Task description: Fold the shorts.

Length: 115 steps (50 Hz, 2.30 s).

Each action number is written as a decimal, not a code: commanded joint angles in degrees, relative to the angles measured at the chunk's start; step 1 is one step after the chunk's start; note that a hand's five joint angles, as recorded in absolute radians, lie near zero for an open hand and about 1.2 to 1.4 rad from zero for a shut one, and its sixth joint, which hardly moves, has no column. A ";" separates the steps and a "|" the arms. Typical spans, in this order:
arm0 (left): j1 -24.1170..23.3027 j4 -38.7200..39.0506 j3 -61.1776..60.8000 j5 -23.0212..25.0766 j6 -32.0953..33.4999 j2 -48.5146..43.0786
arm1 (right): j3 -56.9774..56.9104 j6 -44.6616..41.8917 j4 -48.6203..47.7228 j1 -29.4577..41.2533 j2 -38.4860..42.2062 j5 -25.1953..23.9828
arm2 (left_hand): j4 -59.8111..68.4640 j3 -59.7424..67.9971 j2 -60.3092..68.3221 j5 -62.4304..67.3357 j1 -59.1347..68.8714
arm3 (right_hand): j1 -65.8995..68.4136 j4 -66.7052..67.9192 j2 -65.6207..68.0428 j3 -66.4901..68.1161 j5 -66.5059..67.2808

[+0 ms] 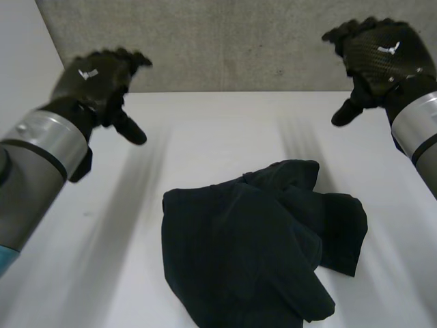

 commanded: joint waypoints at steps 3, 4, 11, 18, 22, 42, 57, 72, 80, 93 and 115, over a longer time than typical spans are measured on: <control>-3.23 1.26 -5.58 5.12 8.00 -7.58 | 5.55 -14.64 12.26 2.76 2.53 -10.26 | 7.07 7.07 7.08 6.79 6.58 | 1.11 -3.40 -2.26 -2.00 -2.94; -3.59 1.27 -5.76 6.27 8.54 -8.64 | 6.78 -15.43 12.78 3.20 2.71 -11.23 | 7.07 7.06 7.08 6.79 6.57 | 1.11 -3.40 -2.26 -2.00 -2.94; -3.78 1.88 -7.96 10.41 10.12 -14.54 | 15.92 -15.79 7.44 4.43 3.50 -14.05 | 7.24 7.23 7.24 6.96 6.74 | 1.11 -3.40 -2.26 -2.00 -2.94; -3.77 4.25 -10.16 10.07 10.56 -14.81 | 20.06 -13.87 -2.93 5.58 5.61 -12.39 | 7.24 7.23 7.25 6.96 6.74 | 1.11 -3.40 -2.26 -2.00 -2.94; -3.34 4.78 -11.04 9.89 10.74 -14.89 | 20.50 -12.19 -2.77 5.40 6.05 -12.55 | 7.24 7.23 7.25 6.96 6.74 | 9.57 5.06 6.19 6.46 5.51; 0.88 5.14 -14.90 15.76 14.69 -13.76 | 18.31 0.36 -5.75 5.49 5.17 -10.63 | 7.24 7.23 7.25 6.96 6.74 | 71.11 66.60 67.74 68.00 67.06; 0.62 8.73 -17.01 19.73 15.48 -15.06 | 15.93 12.60 -5.32 5.49 2.28 -10.27 | 4.72 4.71 4.72 4.44 4.22 | 71.11 66.60 67.74 68.00 67.06; -0.08 9.61 -16.84 19.82 19.70 -18.23 | 14.79 12.95 -5.58 5.31 -4.06 -9.39 | 2.87 2.86 2.88 2.59 2.37 | 71.11 66.60 67.74 68.00 67.06; -0.08 10.40 -17.45 19.82 19.70 -18.23 | 13.12 13.47 -5.23 5.49 -4.67 -8.95 | 1.53 1.52 1.53 1.24 1.03 | 71.11 66.60 67.74 68.00 67.06; -3.59 10.49 -16.75 19.47 19.70 -18.93 | 13.03 14.71 -5.05 5.84 -5.11 -8.69 | 64.75 64.74 64.75 64.46 64.25 | 57.68 53.17 54.31 54.57 53.63; 10.73 17.60 -7.19 14.47 18.82 -8.74 | 13.56 9.00 -1.89 0.92 -0.55 -6.93 | 64.75 64.74 64.75 64.47 64.25 | 1.11 -3.40 -2.26 -2.00 -2.94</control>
